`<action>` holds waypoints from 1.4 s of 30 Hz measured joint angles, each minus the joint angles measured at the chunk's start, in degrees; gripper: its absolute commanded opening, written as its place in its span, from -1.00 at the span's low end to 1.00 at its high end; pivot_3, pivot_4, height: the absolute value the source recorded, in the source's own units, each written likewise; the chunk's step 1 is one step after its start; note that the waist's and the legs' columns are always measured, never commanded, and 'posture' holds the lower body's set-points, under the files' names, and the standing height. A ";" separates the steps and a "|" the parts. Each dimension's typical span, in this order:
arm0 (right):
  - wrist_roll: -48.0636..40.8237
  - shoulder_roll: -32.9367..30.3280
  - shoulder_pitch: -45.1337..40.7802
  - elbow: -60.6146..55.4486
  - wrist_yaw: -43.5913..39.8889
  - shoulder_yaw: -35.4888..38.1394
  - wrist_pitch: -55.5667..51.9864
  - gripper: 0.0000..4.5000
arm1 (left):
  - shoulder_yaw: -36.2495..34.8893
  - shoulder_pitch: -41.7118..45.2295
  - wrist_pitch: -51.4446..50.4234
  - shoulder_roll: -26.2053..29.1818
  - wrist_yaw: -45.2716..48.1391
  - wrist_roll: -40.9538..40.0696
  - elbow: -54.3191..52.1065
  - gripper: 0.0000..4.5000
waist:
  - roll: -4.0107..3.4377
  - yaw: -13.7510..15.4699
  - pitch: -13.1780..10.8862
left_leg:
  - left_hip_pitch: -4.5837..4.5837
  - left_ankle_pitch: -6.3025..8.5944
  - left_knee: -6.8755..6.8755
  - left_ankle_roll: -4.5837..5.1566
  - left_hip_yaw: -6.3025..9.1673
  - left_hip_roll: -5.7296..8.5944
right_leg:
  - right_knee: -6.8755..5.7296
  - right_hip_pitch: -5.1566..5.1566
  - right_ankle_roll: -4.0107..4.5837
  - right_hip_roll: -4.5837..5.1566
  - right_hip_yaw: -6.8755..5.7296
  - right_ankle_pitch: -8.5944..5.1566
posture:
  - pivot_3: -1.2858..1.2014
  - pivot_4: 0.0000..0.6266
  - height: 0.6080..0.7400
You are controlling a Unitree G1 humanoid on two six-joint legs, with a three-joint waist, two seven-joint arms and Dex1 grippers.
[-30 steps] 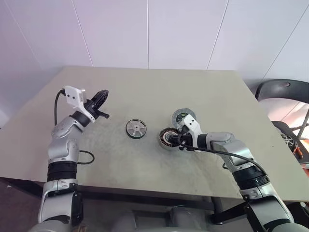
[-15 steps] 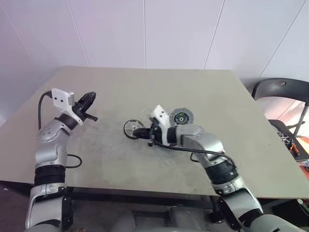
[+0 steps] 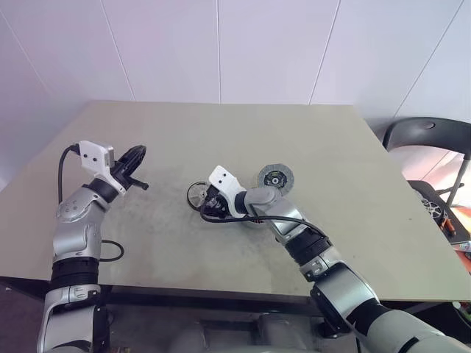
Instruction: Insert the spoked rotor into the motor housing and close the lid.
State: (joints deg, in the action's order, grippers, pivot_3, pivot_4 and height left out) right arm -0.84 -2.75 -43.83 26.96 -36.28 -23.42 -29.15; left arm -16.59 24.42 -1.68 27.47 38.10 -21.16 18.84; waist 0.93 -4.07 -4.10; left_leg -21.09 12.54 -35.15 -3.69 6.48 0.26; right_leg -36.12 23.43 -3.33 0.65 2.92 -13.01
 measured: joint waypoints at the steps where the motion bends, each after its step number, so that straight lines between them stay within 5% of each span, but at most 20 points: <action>1: 0.13 0.28 -0.01 0.31 0.02 0.01 -0.03 0.69 | 0.00 0.00 0.00 0.00 -0.08 0.00 -0.07 -0.89 | 0.00 -0.01 0.00 | 0.00 0.00 0.00 0.00 0.00 0.00 | 0.01 0.00 0.00 0.00 0.00 0.00 | 0.03 -1.00 1.00; 15: 6.59 1.19 0.67 1.97 0.58 -3.55 3.66 0.69 | 0.10 -0.01 0.00 -0.65 -0.69 0.00 -0.88 -0.89 | 0.00 -0.04 0.01 | 0.26 0.00 0.00 0.00 0.00 0.00 | 0.01 -0.24 0.01 0.00 0.00 -0.01 | 0.03 -1.00 1.00; 19: 7.73 1.23 0.74 2.91 0.56 -3.67 5.58 0.31 | 0.09 -0.01 0.00 -0.65 -0.76 0.00 -0.94 -0.89 | 0.00 -0.01 0.01 | 0.46 0.00 0.01 -0.01 0.00 0.00 | 0.03 -0.43 0.02 0.01 0.00 -0.02 | 0.03 -1.00 1.00; 24: 9.15 1.23 0.73 3.23 0.56 -3.20 7.10 -0.47 | 0.07 -0.01 0.00 -0.65 -0.84 -0.02 -1.00 -0.89 | 0.01 -0.02 0.01 | 0.52 0.01 0.11 -0.01 -0.01 0.01 | 0.15 -0.51 0.01 0.03 0.00 -0.03 | 0.03 -1.00 1.00; 34: 9.87 1.67 0.85 6.45 3.72 -1.88 9.88 -0.47 | 0.09 -0.02 0.00 -0.69 -0.85 -0.04 -1.00 -0.89 | 0.00 -0.12 0.01 | 0.61 0.01 0.08 -0.01 -0.01 0.00 | 0.08 -0.53 0.03 0.01 0.00 -0.03 | 0.03 -1.00 1.00; 38: 10.27 1.72 0.81 6.61 4.08 -1.78 10.13 -0.10 | 0.11 -0.02 0.00 -0.74 -0.85 -0.04 -1.00 -0.89 | 0.00 -0.11 0.00 | 0.59 0.01 0.11 -0.01 -0.01 0.00 | 0.09 -0.51 0.03 0.02 0.00 -0.03 | 0.03 -1.00 1.00; 42: 10.46 1.86 0.48 7.16 5.32 -0.72 10.38 0.54 | 0.16 -0.02 0.00 -0.94 -0.85 -0.04 -1.00 -0.89 | -0.01 -0.10 0.00 | 0.50 0.01 0.16 -0.01 -0.01 0.00 | 0.10 -0.42 0.03 0.02 0.00 -0.03 | 0.03 -1.00 1.00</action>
State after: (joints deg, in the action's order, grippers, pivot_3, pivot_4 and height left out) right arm 9.62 -0.89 -43.34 34.12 -30.95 -24.14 -18.77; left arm -16.43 24.40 -1.68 26.53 37.25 -21.20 17.83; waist 0.92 -4.17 -4.10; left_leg -20.58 12.54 -34.98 -3.70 6.47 0.26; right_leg -36.02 23.01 -3.30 0.67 2.92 -13.04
